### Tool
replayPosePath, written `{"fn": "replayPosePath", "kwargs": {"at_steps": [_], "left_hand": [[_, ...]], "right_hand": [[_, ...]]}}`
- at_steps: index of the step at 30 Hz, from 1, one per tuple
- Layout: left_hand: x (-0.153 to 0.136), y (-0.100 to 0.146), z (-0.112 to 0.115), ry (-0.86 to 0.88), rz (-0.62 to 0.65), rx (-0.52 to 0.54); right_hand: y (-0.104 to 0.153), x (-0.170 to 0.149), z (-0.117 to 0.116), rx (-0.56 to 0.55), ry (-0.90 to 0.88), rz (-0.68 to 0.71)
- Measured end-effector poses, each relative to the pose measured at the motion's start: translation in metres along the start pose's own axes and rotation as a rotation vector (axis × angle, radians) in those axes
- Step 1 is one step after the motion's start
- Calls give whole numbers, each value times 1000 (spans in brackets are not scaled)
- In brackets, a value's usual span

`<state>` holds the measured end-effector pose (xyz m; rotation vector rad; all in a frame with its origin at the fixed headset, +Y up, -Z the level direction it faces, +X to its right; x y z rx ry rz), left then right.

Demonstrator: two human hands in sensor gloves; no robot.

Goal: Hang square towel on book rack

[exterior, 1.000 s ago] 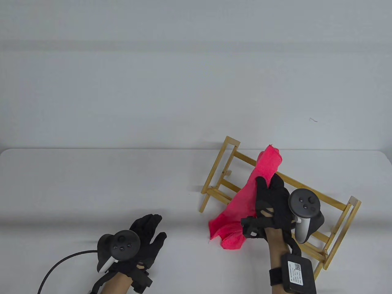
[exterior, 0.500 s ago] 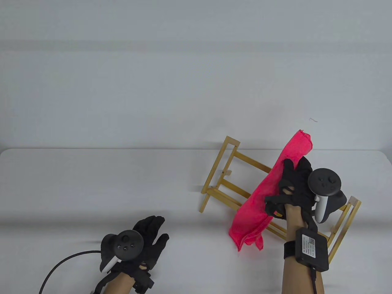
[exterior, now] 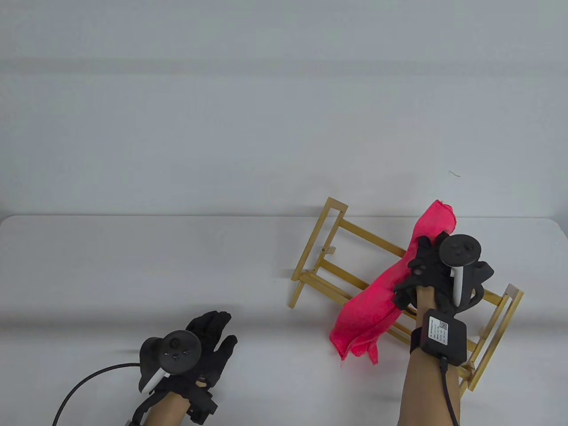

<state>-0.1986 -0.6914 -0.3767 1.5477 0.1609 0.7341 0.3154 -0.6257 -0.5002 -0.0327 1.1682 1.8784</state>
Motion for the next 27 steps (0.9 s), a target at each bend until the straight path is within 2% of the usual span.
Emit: {"fn": "replayPosePath", "kwargs": {"at_steps": [8,15,20,27], "left_hand": [[-3,0,0,-12,-8,-9],[-6,1,-2,-12,-20,-7],[-7,1,-2,-13,-26,-11],[-7,1,-2,-12,-24,-11]], "right_hand": [[-10,-12,-14,-35,146,-13],[-14,-24,-28,-8,252,-27],[-15,-24,-28,-27,269,-25],[-7,-11,-16,-36,204,7]]}}
Point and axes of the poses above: the tracker on the back of each hand, its own x axis roughly to the thumb side, its own y axis roughly from the fingertips to the wrist, z = x × y, the point moved 4 cm from there along -y, roughly from the wrist to the fingertips, and after that the axes turned 4 degrees about -x, right-handed, at the moved point
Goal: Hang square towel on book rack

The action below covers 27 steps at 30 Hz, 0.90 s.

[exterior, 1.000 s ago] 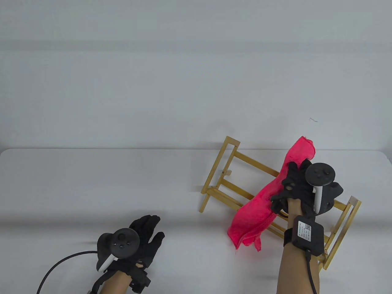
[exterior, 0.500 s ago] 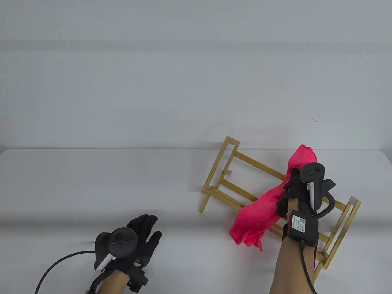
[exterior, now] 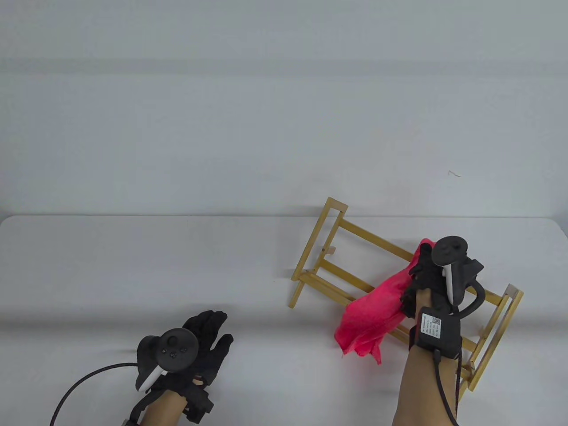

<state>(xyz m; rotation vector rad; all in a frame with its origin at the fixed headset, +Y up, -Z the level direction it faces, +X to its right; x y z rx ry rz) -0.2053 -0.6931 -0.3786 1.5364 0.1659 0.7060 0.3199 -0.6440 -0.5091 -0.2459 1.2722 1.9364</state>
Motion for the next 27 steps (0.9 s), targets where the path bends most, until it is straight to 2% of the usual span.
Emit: {"fn": "replayPosePath", "kwargs": {"at_steps": [6,15,27], "left_hand": [[2,3,-4,8,5,4],[3,5,-8,41,11,-1],[6,3,2,47,22,-52]], "right_hand": [[13,12,14,14,-46,38],[47,30,40,23,-107,140],[116,50,61,96,-183,346]]}}
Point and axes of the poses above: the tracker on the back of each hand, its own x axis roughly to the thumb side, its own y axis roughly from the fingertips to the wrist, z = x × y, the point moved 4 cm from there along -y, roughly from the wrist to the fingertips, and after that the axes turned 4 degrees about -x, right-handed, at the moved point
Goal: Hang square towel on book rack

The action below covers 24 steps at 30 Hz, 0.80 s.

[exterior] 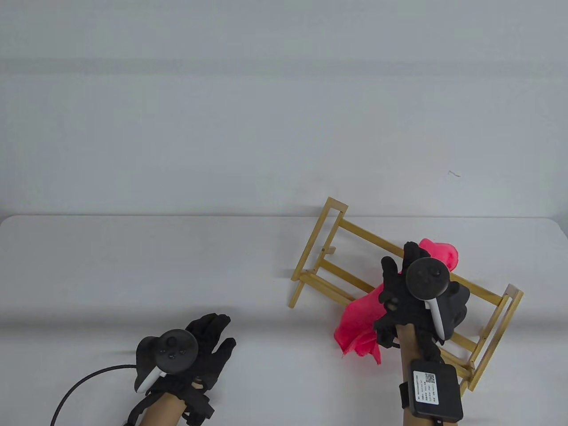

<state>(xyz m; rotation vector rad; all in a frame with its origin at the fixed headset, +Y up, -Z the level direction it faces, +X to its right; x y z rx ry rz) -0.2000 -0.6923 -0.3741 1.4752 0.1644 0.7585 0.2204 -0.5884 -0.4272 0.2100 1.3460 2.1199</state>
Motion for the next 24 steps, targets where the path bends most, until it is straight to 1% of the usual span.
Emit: {"fn": "replayPosePath", "kwargs": {"at_steps": [5,14,19,23,24], "left_hand": [[0,-1,3,-2,-1,-17],[0,0,6,8,-2,-34],[1,0,7,15,4,-40],[1,0,6,12,21,-24],[0,1,4,8,23,-14]], "right_hand": [[26,20,-7,32,-24,86],[81,56,-42,124,-34,229],[104,66,-64,183,-40,279],[118,63,-83,218,-103,298],[121,60,-89,258,-119,285]]}}
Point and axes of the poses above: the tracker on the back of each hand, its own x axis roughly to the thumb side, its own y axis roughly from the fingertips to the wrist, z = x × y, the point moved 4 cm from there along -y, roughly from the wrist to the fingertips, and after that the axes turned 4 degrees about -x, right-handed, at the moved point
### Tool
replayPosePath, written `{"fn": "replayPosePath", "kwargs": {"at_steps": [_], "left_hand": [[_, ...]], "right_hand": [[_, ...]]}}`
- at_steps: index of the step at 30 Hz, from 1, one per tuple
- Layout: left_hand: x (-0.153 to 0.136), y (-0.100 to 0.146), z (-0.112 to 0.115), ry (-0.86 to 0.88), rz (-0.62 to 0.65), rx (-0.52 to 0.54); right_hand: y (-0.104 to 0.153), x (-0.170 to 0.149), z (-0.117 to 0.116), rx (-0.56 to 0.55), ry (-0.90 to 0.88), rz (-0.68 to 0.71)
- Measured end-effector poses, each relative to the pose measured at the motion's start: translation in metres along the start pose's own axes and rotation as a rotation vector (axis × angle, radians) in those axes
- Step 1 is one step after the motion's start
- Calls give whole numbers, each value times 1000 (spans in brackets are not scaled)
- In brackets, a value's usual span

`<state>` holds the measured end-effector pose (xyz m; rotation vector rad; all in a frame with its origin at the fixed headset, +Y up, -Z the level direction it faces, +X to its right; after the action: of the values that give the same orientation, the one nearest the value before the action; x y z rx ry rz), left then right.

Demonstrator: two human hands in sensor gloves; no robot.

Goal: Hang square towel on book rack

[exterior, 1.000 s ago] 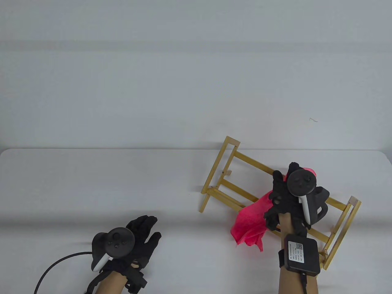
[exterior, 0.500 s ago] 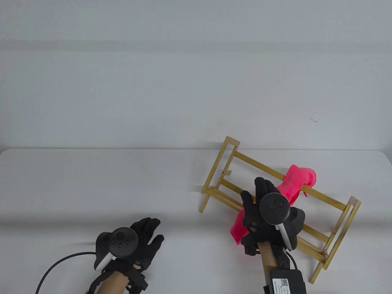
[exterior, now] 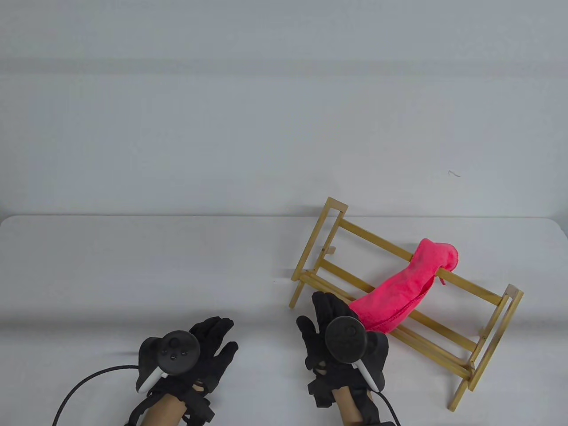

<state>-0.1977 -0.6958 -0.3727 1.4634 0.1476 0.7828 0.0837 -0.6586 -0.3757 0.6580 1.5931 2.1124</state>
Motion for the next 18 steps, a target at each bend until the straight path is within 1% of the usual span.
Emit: {"fn": "replayPosePath", "kwargs": {"at_steps": [3,9,12,16,18], "left_hand": [[-3,2,-4,-3,-1,17],[-15,4,-4,76,-14,19],[-22,4,2,96,-28,-11],[-28,2,10,112,-41,-53],[-30,2,12,104,-47,-75]], "right_hand": [[5,-5,-11,56,-39,-9],[13,-12,-31,127,-16,18],[15,-16,-39,163,-2,20],[16,-20,-48,180,10,34],[16,-21,-51,172,34,45]]}}
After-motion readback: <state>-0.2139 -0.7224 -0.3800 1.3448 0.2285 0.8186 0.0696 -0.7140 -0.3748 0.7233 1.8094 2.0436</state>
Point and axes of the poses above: the tracker on the back of each hand, its own x axis roughly to the thumb side, its own y axis roughly from the fingertips to the wrist, z = x × y, the point moved 4 cm from there along -y, roughly from the wrist to the fingertips, and after that the axes turned 4 degrees about -x, right-handed, at the moved point
